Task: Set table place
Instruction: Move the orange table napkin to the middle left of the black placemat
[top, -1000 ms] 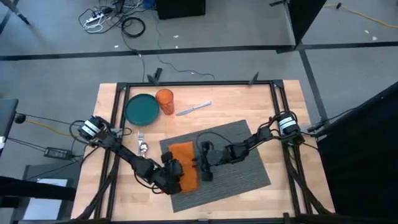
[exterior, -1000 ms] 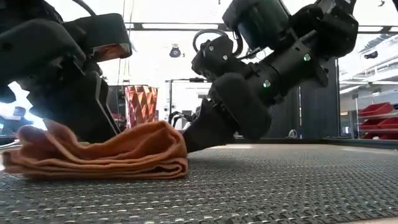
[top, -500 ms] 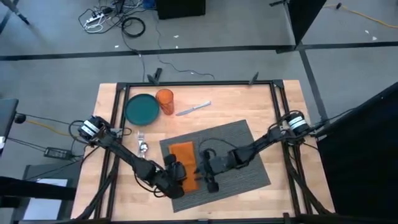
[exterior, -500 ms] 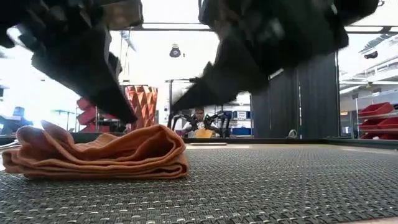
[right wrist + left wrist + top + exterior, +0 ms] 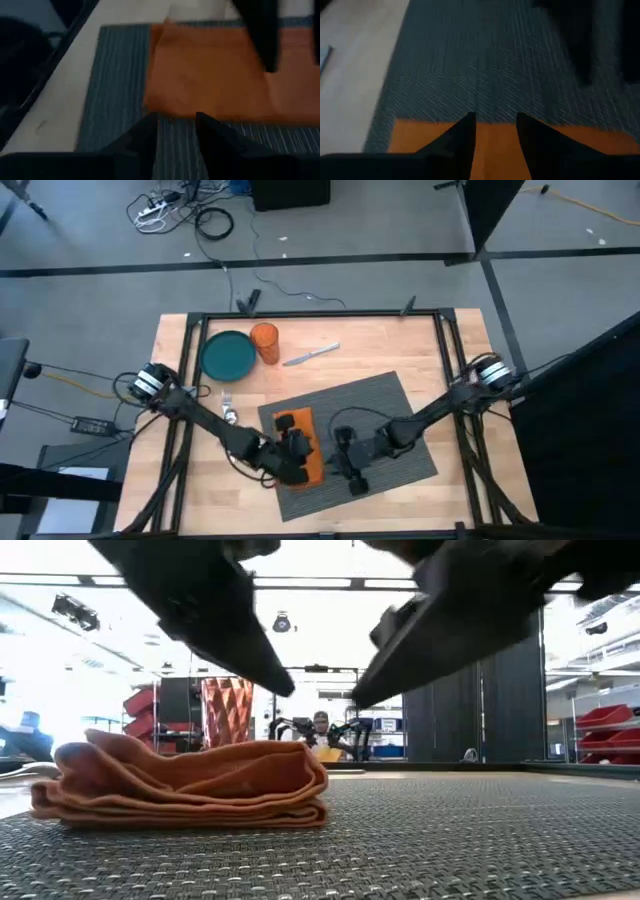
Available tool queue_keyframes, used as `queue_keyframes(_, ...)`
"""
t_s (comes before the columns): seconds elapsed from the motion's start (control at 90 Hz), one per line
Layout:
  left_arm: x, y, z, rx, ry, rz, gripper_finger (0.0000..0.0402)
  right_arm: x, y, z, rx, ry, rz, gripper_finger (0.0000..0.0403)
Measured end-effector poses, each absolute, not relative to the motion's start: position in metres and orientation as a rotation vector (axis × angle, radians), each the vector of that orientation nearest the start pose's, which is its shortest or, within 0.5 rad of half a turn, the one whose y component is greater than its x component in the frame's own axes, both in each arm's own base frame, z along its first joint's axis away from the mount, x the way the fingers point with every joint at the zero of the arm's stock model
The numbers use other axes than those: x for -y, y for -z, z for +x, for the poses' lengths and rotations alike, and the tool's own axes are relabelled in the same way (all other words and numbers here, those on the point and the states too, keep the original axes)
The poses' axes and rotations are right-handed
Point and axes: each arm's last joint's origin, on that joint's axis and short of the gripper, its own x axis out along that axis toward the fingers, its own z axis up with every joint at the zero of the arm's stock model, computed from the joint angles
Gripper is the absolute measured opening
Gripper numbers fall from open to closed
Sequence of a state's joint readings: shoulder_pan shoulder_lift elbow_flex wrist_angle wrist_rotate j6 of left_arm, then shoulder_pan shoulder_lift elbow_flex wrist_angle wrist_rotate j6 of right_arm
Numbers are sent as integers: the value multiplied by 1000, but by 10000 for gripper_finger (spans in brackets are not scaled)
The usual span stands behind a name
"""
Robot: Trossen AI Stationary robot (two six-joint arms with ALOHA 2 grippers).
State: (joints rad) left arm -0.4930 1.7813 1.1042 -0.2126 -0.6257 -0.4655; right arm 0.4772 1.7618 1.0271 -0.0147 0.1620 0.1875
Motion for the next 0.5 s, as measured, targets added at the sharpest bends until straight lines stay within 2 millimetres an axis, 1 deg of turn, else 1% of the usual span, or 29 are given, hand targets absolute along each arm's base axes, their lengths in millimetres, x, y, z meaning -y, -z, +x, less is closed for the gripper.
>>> queue_keyframes(0.078,145,-184,336,-710,-250,10,126,-158,-183,306,-861,-198,-84,111)
queue_keyframes(0.122,137,-180,341,-736,-229,0,126,-153,-180,294,-941,-161,-97,111)
queue_keyframes(0.2,122,-171,349,-792,-226,-15,126,-145,-168,273,-1050,-96,-115,111)
queue_keyframes(0.344,103,-164,365,-872,-213,-6,126,-131,-150,250,-1104,-36,-81,111)
queue_keyframes(0.444,94,-163,374,-913,-186,-18,126,-123,-138,242,-1111,-6,-53,111)
queue_keyframes(0.5,89,-159,375,-941,-190,-19,126,-121,-133,240,-1108,5,-42,111)
